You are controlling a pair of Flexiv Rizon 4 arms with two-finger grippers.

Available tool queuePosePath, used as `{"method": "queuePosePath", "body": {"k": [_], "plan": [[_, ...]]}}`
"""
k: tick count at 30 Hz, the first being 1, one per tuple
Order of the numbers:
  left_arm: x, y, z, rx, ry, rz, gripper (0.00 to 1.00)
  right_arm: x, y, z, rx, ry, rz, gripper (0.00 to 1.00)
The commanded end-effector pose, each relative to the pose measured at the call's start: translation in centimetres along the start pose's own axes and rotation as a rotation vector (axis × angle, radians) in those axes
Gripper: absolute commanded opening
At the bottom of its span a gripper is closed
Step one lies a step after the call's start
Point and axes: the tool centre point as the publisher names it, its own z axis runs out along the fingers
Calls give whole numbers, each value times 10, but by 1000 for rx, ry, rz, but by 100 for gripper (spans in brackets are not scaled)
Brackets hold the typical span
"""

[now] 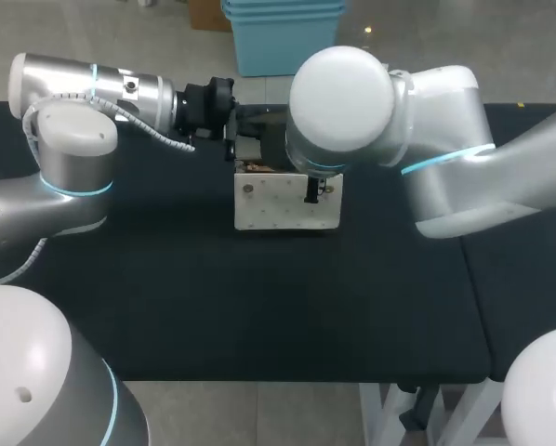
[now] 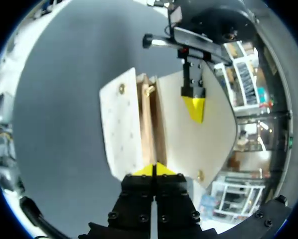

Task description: Pick up the bag, open it, inspect its contents, close it, and place it on the opposite side

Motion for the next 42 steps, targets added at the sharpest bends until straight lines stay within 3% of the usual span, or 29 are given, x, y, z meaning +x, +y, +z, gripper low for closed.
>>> {"method": "queuePosePath", "body": {"k": [1,7,16,27,35,42], "plan": [[-10,26,18,43,24,-41,0,11,-7,-13,-1,-26,14,0],[-10,50,34,26,32,-14,0,24,-7,-11,-9,-10,27,0],[-4,71,37,79,16,104,0,41,-4,13,-45,32,46,0],[10,78,46,59,15,290,0,64,-9,43,-37,68,74,0],[11,85,49,67,59,280,0,79,-19,63,-9,50,126,0],[11,85,49,67,59,280,0,79,-19,63,-9,50,126,0]]}}
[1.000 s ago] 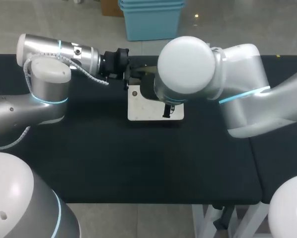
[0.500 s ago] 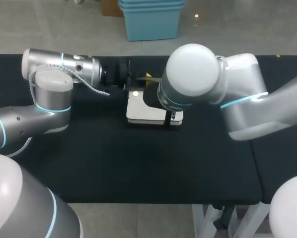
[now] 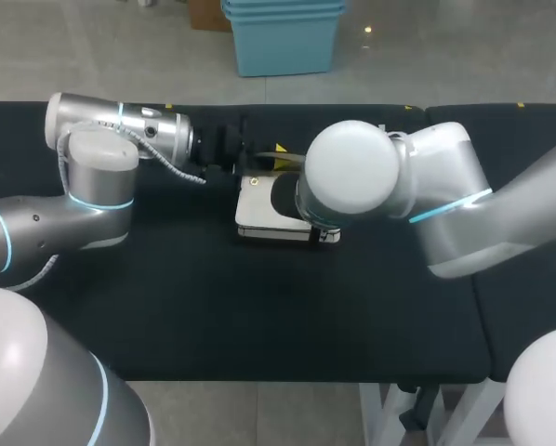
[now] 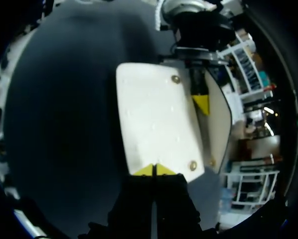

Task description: Pick up the bag, open it, inspect its contents, close it, and place it on the opposite side

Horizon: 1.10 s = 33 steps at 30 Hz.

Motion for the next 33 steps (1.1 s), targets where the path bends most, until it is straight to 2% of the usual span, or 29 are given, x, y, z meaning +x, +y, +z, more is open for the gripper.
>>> {"method": "queuePosePath", "body": {"k": [1,7,10,14,17,21,29,33], "plan": [[-2,4,1,9,2,1,0,2,1,2,-1,-7,1,0],[-2,4,1,9,2,1,0,2,1,2,-1,-7,1,0],[-4,10,-3,5,-34,70,0,11,4,1,-9,-37,-9,0],[-11,24,-8,-61,-70,118,0,22,3,-4,0,-84,-7,0],[-15,30,-13,-66,-74,138,0,27,2,-9,11,-118,-6,0],[-17,32,-15,-48,-57,158,0,30,1,-11,12,-133,-11,0],[-12,33,-9,19,-1,170,0,32,7,2,-11,-131,-43,0],[-12,34,-8,34,9,168,0,32,9,8,-9,-125,-56,25]]}}
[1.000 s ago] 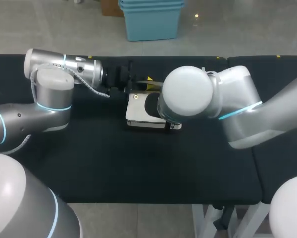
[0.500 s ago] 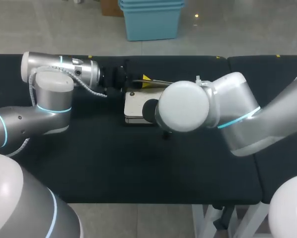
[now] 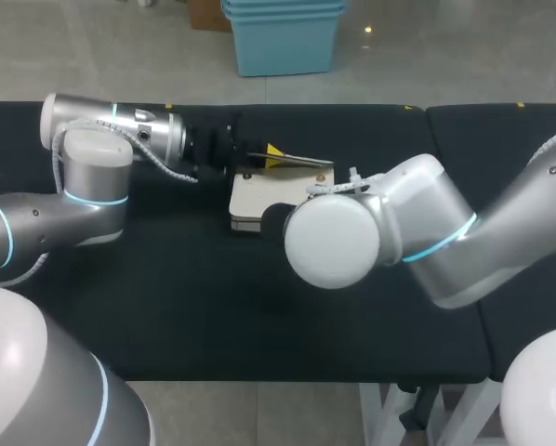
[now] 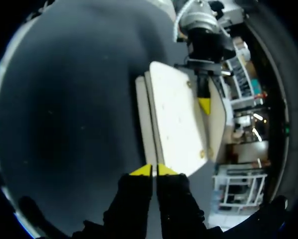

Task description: Pick up the bag, open it, inspect its contents, close it, and place it on the opposite side

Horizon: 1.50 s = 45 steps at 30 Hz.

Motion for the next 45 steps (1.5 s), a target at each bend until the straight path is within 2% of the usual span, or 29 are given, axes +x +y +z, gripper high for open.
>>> {"method": "queuePosePath", "body": {"k": [1,4,7,30,34,35,37,45], "plan": [[-4,10,2,43,10,-1,0,3,2,12,-4,-1,-3,32],[-3,11,1,46,20,-2,0,3,2,16,-4,1,-2,41],[0,11,2,54,31,-8,0,2,2,20,-4,-3,-2,41],[11,10,5,84,102,-16,0,-12,5,43,14,-49,1,31],[13,9,5,87,112,-12,0,-15,5,44,10,-66,9,22],[13,9,5,87,113,-12,0,-16,5,44,8,-69,10,17],[13,9,5,86,116,-13,0,-17,6,44,5,-74,10,2],[18,7,3,108,114,9,0,-16,8,47,3,-72,-1,0]]}}
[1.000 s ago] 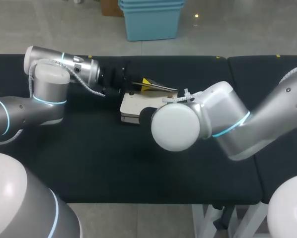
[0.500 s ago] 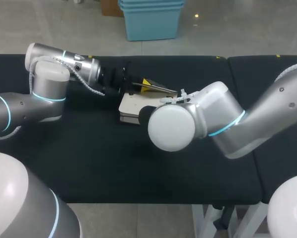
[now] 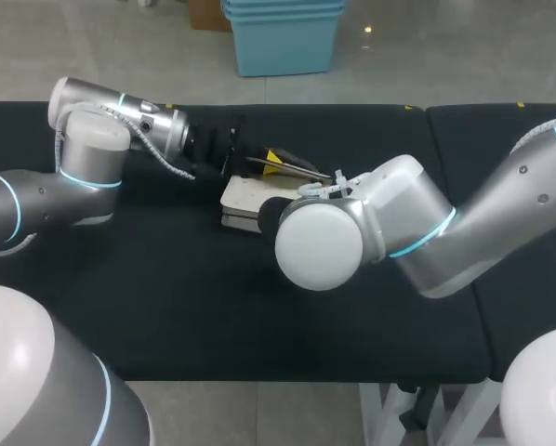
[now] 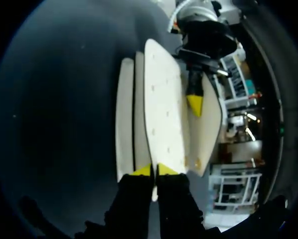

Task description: Pick up the bag, open it, inspect its contents, close it, and place it on the opposite side

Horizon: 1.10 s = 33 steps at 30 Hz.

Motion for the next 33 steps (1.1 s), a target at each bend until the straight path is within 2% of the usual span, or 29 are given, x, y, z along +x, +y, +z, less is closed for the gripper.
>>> {"method": "queuePosePath", "body": {"k": [1,9,18,19,20,21,22,23,25,28,33], "plan": [[3,1,-2,27,-11,29,0,3,1,4,2,-2,0,0],[16,-6,-7,73,-51,183,0,4,1,4,3,-1,2,0],[23,-7,-9,41,-55,233,0,4,1,4,3,-1,2,0],[22,-8,-10,33,-57,226,26,4,1,4,3,-1,2,0],[21,-10,-11,29,-57,225,45,4,1,4,3,-1,2,0],[18,-11,-13,14,-65,213,59,4,1,4,3,-1,2,0],[16,-13,-15,3,-66,208,78,4,1,4,3,-1,2,0],[14,-15,-17,-16,-69,205,85,4,1,4,3,-1,2,0],[10,-19,-21,-39,-71,185,84,4,1,4,3,-1,2,0],[4,-28,-28,-58,-73,162,75,4,1,4,3,-1,2,0],[-2,-36,-33,-109,-52,123,47,4,1,4,3,-1,2,0]]}}
